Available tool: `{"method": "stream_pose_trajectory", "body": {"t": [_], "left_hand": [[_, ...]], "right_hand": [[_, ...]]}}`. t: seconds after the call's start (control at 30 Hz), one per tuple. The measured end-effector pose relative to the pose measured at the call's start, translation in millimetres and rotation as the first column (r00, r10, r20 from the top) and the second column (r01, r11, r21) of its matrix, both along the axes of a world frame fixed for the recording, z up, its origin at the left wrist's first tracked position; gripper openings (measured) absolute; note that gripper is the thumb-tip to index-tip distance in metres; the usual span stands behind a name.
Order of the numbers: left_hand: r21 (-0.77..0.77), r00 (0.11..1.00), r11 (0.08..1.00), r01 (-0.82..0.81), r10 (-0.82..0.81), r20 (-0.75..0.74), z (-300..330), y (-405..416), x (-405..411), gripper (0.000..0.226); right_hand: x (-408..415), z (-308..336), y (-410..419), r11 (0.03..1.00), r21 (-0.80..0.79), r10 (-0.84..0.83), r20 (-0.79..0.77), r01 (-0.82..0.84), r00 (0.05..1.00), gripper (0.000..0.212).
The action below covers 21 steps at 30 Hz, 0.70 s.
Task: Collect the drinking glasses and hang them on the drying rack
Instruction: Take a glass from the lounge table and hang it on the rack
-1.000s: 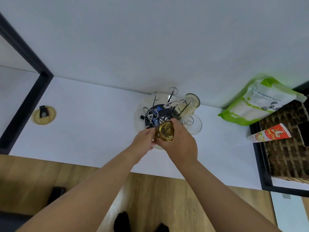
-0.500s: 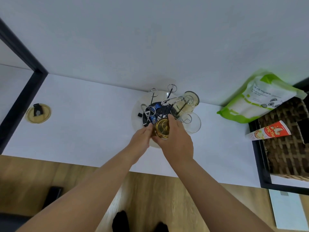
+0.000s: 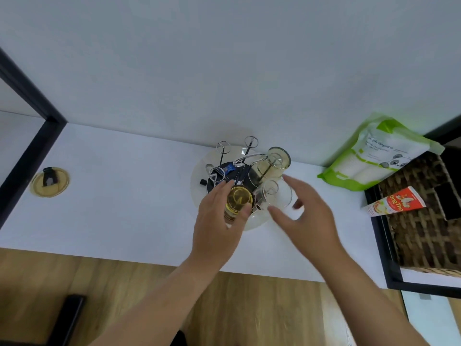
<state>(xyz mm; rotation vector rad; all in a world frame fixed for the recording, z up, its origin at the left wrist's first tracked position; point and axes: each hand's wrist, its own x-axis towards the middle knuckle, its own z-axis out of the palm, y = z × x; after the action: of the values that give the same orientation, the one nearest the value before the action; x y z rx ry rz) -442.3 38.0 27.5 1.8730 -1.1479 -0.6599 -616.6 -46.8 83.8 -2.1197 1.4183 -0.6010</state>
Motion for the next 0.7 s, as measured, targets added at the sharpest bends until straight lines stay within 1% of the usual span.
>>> {"method": "stream_pose_trajectory", "body": {"t": [0.07, 0.13, 0.2, 0.27, 0.37, 0.47, 0.57, 0.7], "left_hand": [[-0.014, 0.997, 0.999, 0.034, -0.032, 0.069, 1, -6, -3, 0.068], [-0.003, 0.994, 0.998, 0.058, -0.057, 0.091, 0, -12, -7, 0.074], [0.0, 0.995, 0.998, 0.061, -0.061, 0.085, -2, -16, -8, 0.077], [0.0, 0.995, 0.998, 0.055, -0.055, 0.089, -5, -18, -7, 0.079], [0.032, 0.996, 0.998, 0.045, -0.048, 0.081, -10, -20, -2, 0.083], [0.045, 0.994, 0.996, 0.08, -0.083, 0.074, -11, -22, 9, 0.091], [0.069, 0.986, 0.99, 0.127, -0.133, 0.101, -11, -23, 23, 0.094], [0.117, 0.979, 0.978, 0.174, -0.185, 0.087, -13, -25, 47, 0.097]], "right_hand": [[-10, 0, -21, 1.0, -0.009, -0.02, -0.036, 0.02, 0.999, 0.07], [-10, -2, -40, 0.998, 0.058, 0.021, -0.096, -0.016, 0.995, 0.076], [-4, -6, -54, 0.99, 0.106, 0.103, -0.135, -0.089, 0.985, 0.085], [4, -11, -64, 0.98, 0.118, 0.178, -0.193, -0.158, 0.965, 0.092], [18, -16, -73, 0.973, 0.112, 0.224, -0.277, -0.2, 0.934, 0.096], [26, -20, -75, 0.972, 0.108, 0.233, -0.301, -0.209, 0.925, 0.099], [28, -23, -70, 0.974, 0.093, 0.224, -0.305, -0.205, 0.926, 0.096], [27, -24, -57, 0.978, 0.065, 0.21, -0.32, -0.2, 0.924, 0.097]]}}
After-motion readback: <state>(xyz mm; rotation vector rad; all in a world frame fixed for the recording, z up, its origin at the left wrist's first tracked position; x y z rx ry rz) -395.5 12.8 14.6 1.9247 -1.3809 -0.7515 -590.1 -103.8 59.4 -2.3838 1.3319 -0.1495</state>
